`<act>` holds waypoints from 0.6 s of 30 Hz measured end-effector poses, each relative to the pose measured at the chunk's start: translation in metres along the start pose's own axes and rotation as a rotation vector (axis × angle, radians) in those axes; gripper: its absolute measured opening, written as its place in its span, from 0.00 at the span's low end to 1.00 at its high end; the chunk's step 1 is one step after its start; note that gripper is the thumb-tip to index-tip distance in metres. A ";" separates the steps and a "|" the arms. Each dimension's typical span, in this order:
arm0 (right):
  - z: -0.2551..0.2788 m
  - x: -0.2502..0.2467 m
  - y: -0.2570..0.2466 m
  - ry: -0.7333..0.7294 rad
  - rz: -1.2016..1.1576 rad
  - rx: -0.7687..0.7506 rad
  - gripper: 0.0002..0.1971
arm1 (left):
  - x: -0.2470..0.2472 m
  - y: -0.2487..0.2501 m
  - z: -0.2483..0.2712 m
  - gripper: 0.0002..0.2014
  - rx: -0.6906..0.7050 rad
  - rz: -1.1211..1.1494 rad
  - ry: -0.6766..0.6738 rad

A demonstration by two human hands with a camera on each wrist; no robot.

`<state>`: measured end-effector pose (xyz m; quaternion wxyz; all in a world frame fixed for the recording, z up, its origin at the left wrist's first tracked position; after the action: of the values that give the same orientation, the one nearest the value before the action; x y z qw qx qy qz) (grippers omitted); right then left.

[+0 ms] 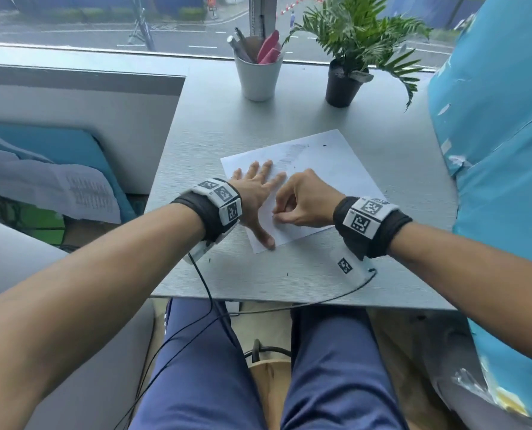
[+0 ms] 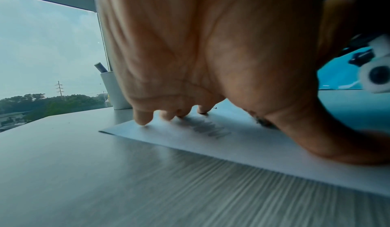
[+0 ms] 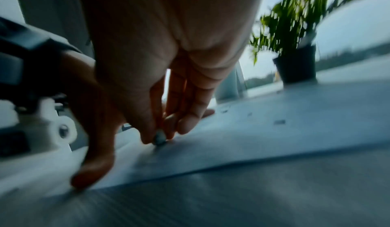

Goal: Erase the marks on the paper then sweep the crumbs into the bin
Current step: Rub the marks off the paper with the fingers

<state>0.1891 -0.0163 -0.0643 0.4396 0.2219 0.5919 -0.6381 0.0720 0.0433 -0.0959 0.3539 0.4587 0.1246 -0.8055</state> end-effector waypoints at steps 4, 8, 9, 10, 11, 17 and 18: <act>-0.021 -0.036 0.038 0.194 0.010 0.114 0.04 | 0.005 -0.004 -0.005 0.78 0.064 0.047 0.030; -0.016 -0.025 0.022 0.178 0.006 0.060 0.03 | 0.006 -0.003 -0.008 0.79 0.045 0.042 0.038; -0.007 -0.010 0.006 0.091 0.010 0.019 0.02 | 0.005 -0.003 -0.008 0.80 0.037 0.039 0.037; 0.002 0.003 -0.004 -0.005 0.004 -0.010 0.02 | 0.004 -0.002 -0.009 0.80 0.032 0.036 0.031; 0.006 0.007 -0.007 -0.056 -0.004 -0.023 0.02 | 0.003 -0.001 -0.009 0.80 0.025 0.034 0.022; -0.023 -0.043 0.041 0.260 0.020 0.122 0.05 | -0.004 0.005 -0.007 0.80 -0.022 0.010 -0.020; -0.018 -0.034 0.031 0.214 0.012 0.099 0.04 | -0.004 0.005 -0.008 0.80 -0.031 -0.001 -0.027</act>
<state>0.2284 0.0137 -0.0578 0.3661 0.3135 0.6021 -0.6365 0.0819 0.0453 -0.0960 0.3623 0.4424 0.1324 -0.8096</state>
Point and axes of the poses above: each hand's wrist, its own z-axis away from the middle knuckle, its own x-axis out of the palm, y = z × x, the point moved 4 cm from there along -z, towards the middle knuckle, and after that the axes turned 1 degree about x, right-handed, at the moved point
